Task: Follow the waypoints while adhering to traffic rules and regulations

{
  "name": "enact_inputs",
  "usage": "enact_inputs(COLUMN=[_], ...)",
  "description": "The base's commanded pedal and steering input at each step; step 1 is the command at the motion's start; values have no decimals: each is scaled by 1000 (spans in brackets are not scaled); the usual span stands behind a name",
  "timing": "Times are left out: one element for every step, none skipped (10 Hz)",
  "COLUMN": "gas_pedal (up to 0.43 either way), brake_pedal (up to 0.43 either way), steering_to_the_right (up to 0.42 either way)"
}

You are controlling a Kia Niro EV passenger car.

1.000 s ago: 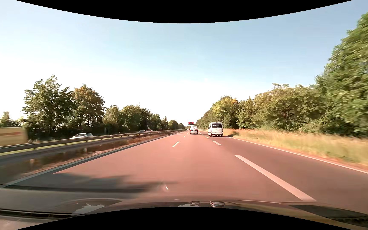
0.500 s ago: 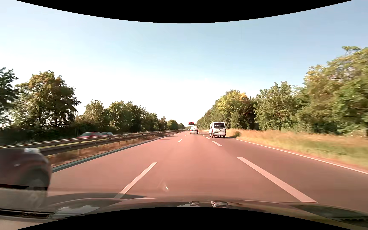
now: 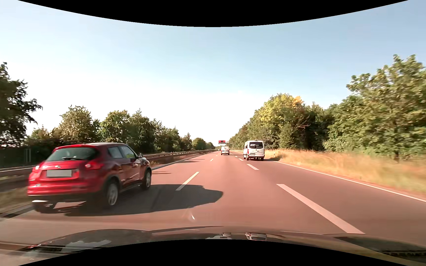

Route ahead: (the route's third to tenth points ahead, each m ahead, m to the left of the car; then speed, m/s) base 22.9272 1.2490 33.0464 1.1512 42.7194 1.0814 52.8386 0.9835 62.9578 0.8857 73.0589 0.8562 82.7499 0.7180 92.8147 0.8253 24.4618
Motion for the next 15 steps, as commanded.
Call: enact_inputs(gas_pedal=[67,79,87,98,98,98,98,98,110,110,118,130,130,130,138], brake_pedal=[6,6,6,6,6,6,6,6,6,6,6,6,6,6,6], steering_to_the_right=[-3,-3,-2,-3,-3,-2,-1,-1,-1,-1,-1,-1,-1,-1,-2])
